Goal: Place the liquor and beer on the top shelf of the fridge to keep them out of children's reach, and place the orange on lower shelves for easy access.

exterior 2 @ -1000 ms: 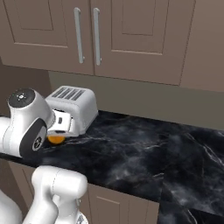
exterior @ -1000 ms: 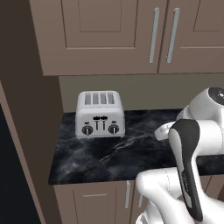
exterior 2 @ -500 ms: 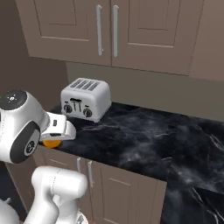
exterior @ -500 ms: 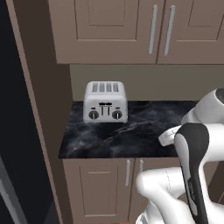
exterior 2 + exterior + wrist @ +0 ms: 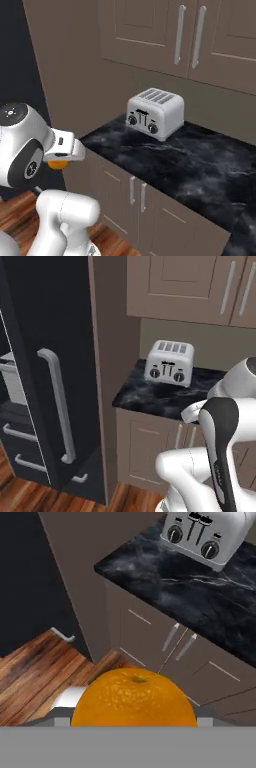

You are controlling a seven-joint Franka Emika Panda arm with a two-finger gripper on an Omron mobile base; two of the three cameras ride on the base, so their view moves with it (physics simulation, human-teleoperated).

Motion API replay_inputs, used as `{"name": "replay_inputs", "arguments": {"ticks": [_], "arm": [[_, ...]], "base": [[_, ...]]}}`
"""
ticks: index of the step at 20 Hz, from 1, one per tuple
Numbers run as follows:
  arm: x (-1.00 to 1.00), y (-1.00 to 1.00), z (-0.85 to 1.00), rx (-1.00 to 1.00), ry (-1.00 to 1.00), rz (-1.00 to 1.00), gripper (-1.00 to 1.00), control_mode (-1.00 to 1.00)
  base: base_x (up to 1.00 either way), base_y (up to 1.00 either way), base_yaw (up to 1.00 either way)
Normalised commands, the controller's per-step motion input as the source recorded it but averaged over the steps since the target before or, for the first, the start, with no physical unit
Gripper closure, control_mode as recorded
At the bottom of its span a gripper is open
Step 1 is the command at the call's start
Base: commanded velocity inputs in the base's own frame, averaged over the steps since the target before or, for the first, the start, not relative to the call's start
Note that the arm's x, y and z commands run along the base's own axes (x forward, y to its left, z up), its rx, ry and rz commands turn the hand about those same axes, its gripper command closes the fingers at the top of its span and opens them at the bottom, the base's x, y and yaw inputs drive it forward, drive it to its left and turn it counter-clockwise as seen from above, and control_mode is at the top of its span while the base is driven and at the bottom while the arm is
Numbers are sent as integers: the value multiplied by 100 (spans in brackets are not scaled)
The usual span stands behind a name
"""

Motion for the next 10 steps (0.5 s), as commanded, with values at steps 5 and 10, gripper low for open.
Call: {"name": "replay_inputs", "arguments": {"ticks": [5,10], "arm": [[0,0,0,0,0,0,100,100],[0,0,0,0,0,0,100,100]], "base": [[0,28,68],[1,54,64]]}}
